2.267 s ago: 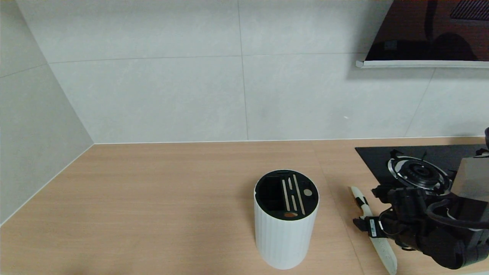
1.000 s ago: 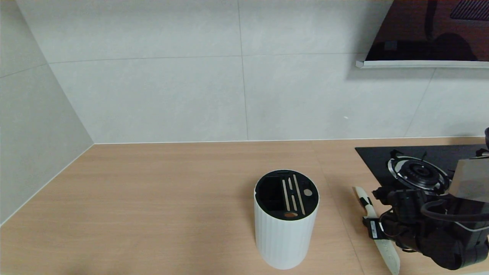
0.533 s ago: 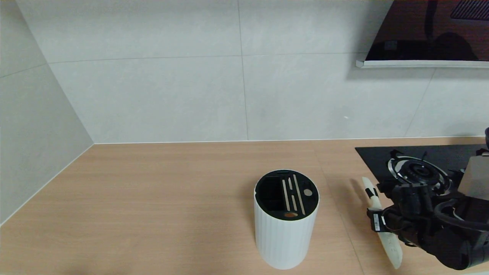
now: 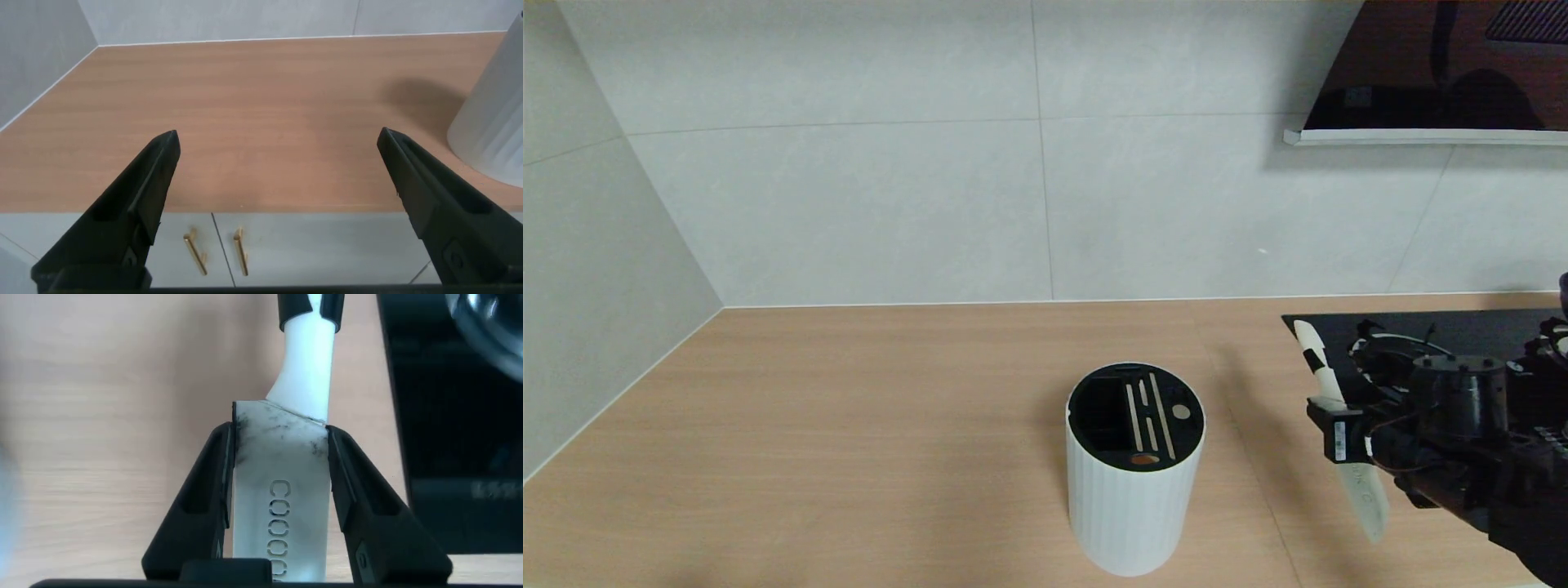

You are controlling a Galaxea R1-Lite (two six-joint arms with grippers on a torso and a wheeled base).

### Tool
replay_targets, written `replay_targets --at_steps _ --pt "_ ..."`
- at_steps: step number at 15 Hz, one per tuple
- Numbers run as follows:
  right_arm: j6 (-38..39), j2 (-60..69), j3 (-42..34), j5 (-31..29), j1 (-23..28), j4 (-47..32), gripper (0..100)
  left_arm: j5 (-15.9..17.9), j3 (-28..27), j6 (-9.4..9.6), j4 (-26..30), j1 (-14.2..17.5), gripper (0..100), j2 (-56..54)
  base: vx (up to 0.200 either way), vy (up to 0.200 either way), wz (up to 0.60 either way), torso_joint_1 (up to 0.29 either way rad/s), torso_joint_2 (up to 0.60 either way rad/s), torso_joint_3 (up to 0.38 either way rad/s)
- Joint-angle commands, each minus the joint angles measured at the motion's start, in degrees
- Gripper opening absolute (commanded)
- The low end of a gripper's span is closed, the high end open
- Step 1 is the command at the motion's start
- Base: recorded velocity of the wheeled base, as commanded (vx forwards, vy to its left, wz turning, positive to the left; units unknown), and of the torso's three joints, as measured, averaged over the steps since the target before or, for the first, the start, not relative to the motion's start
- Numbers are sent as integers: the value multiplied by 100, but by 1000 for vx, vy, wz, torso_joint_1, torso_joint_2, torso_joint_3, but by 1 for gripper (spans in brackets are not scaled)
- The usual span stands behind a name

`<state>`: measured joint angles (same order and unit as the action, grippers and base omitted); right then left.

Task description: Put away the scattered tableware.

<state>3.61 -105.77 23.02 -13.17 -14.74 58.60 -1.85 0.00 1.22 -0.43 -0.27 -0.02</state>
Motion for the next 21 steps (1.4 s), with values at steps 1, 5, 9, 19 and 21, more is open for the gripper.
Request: replay_targets --at_steps 1,5,9,19,21 --pt "0 1093 19 -37 -266 -323 0 1 -53 -60 -203 0 100 2 0 0 0 0 0 0" --pt "0 1867 528 -63 -618 -1272 0 959 -1090 -166 51 -26 100 275 0 0 0 0 0 0" --pt "0 1902 1566 -63 -1040 -1931 0 2339 -2654 -148 649 -43 100 2270 0 0 0 0 0 0" --pt "0 1875 2524 -46 -2455 -2863 0 3086 -3823 -843 -1135 -1687 100 6269 0 0 0 0 0 0" --pt "26 1875 2497 -63 -2648 -2854 0 3007 -3832 -1528 -1750 -2118 100 6638 0 0 0 0 0 0"
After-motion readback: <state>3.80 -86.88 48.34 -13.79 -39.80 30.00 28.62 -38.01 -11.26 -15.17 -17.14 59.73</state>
